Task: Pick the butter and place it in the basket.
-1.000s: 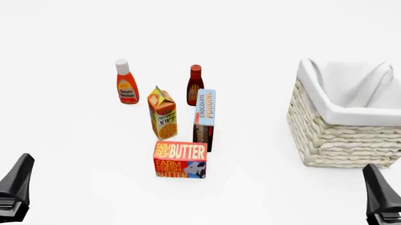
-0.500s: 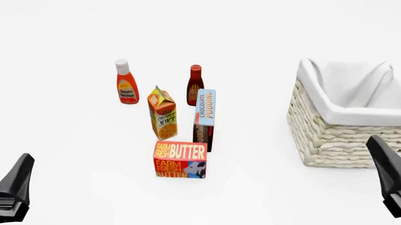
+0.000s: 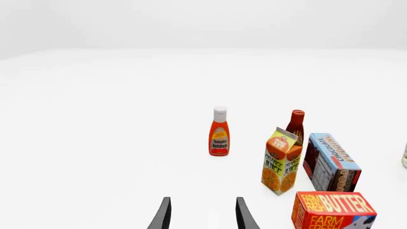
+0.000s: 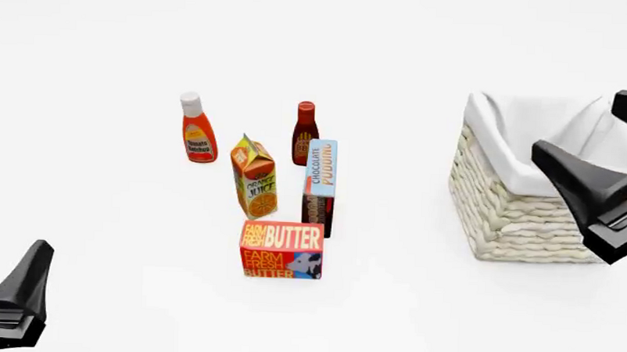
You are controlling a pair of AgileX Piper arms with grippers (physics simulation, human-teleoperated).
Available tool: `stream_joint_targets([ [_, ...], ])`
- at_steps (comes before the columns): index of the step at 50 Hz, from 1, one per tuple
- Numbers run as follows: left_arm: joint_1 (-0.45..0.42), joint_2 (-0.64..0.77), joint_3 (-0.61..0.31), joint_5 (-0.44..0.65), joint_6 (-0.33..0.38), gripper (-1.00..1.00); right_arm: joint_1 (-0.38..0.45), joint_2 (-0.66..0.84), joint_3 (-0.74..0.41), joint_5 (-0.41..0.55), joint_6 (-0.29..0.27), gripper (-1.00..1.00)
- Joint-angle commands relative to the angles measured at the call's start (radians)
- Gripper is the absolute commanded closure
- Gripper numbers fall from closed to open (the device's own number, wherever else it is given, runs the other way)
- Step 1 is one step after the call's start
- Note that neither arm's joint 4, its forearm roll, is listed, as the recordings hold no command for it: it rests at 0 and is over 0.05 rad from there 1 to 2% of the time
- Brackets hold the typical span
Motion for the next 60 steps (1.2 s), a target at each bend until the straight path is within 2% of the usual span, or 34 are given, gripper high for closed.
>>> stream_joint_targets([
  [1, 0.0, 0.0, 0.0, 0.0, 0.0, -1.0, 0.088, 0.141, -0.163, 0.076, -0.088, -1.0],
  [5, 0.0, 0.0, 0.0, 0.0, 0.0, -1.0, 0.12, 0.202, -0.227, 0.115, -0.105, -1.0],
  [8, 0.0, 0.0, 0.0, 0.0, 0.0, -1.0, 0.166, 0.246, -0.276, 0.156, -0.089, -1.0],
  [10, 0.0, 0.0, 0.0, 0.0, 0.0, -1.0, 0.192, 0.274, -0.282, 0.178, -0.124, -1.0],
  [13, 0.0, 0.0, 0.0, 0.0, 0.0, -1.0, 0.212, 0.312, -0.33, 0.206, -0.108, -1.0],
  [15, 0.0, 0.0, 0.0, 0.0, 0.0, -1.0, 0.219, 0.328, -0.347, 0.218, -0.127, -1.0],
  [22, 0.0, 0.0, 0.0, 0.0, 0.0, -1.0, 0.227, 0.347, -0.367, 0.226, -0.131, -1.0],
  [23, 0.0, 0.0, 0.0, 0.0, 0.0, -1.0, 0.25, 0.409, -0.427, 0.248, -0.137, -1.0],
  [26, 0.0, 0.0, 0.0, 0.0, 0.0, -1.0, 0.25, 0.41, -0.428, 0.248, -0.137, -1.0],
  [27, 0.0, 0.0, 0.0, 0.0, 0.0, -1.0, 0.278, 0.454, -0.463, 0.274, -0.137, -1.0],
  [31, 0.0, 0.0, 0.0, 0.0, 0.0, -1.0, 0.296, 0.49, -0.498, 0.294, -0.135, -1.0],
  [37, 0.0, 0.0, 0.0, 0.0, 0.0, -1.0, 0.345, 0.551, -0.566, 0.33, -0.097, -1.0],
  [40, 0.0, 0.0, 0.0, 0.0, 0.0, -1.0, 0.383, 0.589, -0.607, 0.354, -0.055, -1.0],
  [41, 0.0, 0.0, 0.0, 0.0, 0.0, -1.0, 0.381, 0.596, -0.61, 0.355, -0.062, -1.0],
  [43, 0.0, 0.0, 0.0, 0.0, 0.0, -1.0, 0.419, 0.62, -0.641, 0.372, -0.022, -1.0],
  [45, 0.0, 0.0, 0.0, 0.0, 0.0, -1.0, 0.418, 0.644, -0.652, 0.376, -0.034, -1.0],
  [51, 0.0, 0.0, 0.0, 0.0, 0.0, -1.0, 0.475, 0.707, -0.731, 0.436, 0.035, -1.0],
  [52, 0.0, 0.0, 0.0, 0.0, 0.0, -1.0, 0.472, 0.718, -0.736, 0.442, 0.026, -1.0],
  [54, 0.0, 0.0, 0.0, 0.0, 0.0, -1.0, 0.508, 0.739, -0.766, 0.472, 0.073, -1.0],
  [56, 0.0, 0.0, 0.0, 0.0, 0.0, -1.0, 0.505, 0.766, -0.781, 0.496, 0.068, -1.0],
  [60, 0.0, 0.0, 0.0, 0.0, 0.0, -1.0, 0.505, 0.801, -0.844, 0.532, 0.094, -1.0],
])
